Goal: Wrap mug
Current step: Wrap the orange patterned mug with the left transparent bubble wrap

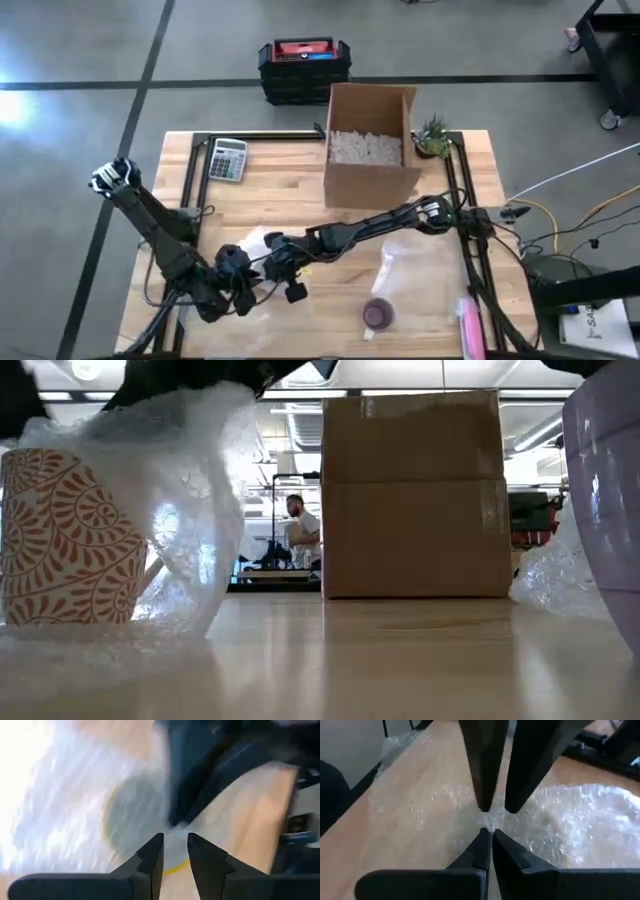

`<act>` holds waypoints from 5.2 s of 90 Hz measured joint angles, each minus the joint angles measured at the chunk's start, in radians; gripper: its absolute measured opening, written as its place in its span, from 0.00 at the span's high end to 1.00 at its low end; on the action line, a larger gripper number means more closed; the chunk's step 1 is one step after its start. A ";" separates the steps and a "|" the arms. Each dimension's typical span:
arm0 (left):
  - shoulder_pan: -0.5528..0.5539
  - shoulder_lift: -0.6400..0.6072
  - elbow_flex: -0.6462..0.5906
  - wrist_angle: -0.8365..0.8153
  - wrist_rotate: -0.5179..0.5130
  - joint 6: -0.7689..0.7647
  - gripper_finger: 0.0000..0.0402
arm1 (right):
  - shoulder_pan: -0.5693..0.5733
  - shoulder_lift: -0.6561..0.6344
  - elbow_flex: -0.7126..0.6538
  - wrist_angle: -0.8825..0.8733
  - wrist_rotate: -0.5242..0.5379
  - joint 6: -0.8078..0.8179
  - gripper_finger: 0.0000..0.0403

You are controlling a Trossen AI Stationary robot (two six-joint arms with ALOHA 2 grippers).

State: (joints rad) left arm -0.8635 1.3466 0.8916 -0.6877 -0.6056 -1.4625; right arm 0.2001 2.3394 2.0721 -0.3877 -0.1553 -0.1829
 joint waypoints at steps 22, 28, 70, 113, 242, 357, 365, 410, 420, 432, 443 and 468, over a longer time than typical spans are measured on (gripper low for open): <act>0.002 0.020 -0.023 0.033 0.014 -0.031 0.82 | 0.000 -0.007 0.157 -0.206 0.000 -0.001 1.00; 0.002 0.019 -0.023 0.038 0.016 -0.031 0.82 | -0.003 -0.007 0.228 -0.337 -0.001 -0.025 1.00; 0.003 0.019 -0.025 0.058 0.021 -0.014 0.82 | 0.018 -0.088 -0.014 -0.686 -0.118 -0.043 1.00; 0.005 0.019 -0.026 0.059 0.021 -0.013 0.81 | 0.046 -0.061 -0.019 0.025 -0.004 0.007 1.00; 0.021 0.010 -0.052 0.131 0.000 0.081 0.82 | -0.139 -0.058 -0.016 -0.095 0.028 -0.026 1.00; -0.050 -0.041 0.131 -0.521 0.432 -0.170 0.95 | 0.000 0.015 -0.015 -0.042 0.079 -0.064 1.00; -0.048 -0.041 0.060 -0.492 0.300 -0.197 0.95 | 0.000 0.015 -0.015 -0.041 0.079 -0.065 1.00; 0.056 0.056 -0.039 0.132 -0.018 0.159 0.95 | 0.000 0.014 -0.016 -0.032 0.082 -0.082 1.00; 0.081 0.095 -0.048 0.143 0.023 0.139 0.95 | 0.000 -0.008 0.004 -0.103 0.078 -0.083 1.00; 0.081 0.110 -0.039 0.143 0.049 0.142 0.95 | 0.000 -0.041 0.108 -0.287 0.080 -0.106 1.00; 0.083 0.104 -0.037 0.139 0.061 0.144 0.95 | -0.008 -0.043 0.161 -0.251 0.077 -0.080 1.00; 0.084 0.087 -0.037 0.147 0.053 0.153 0.95 | -0.011 0.030 0.138 -0.177 0.078 -0.038 1.00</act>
State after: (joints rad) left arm -0.7799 1.4336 0.8547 -0.5407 -0.5531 -1.3091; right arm 0.1892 2.3697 2.2097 -0.5648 -0.0773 -0.2211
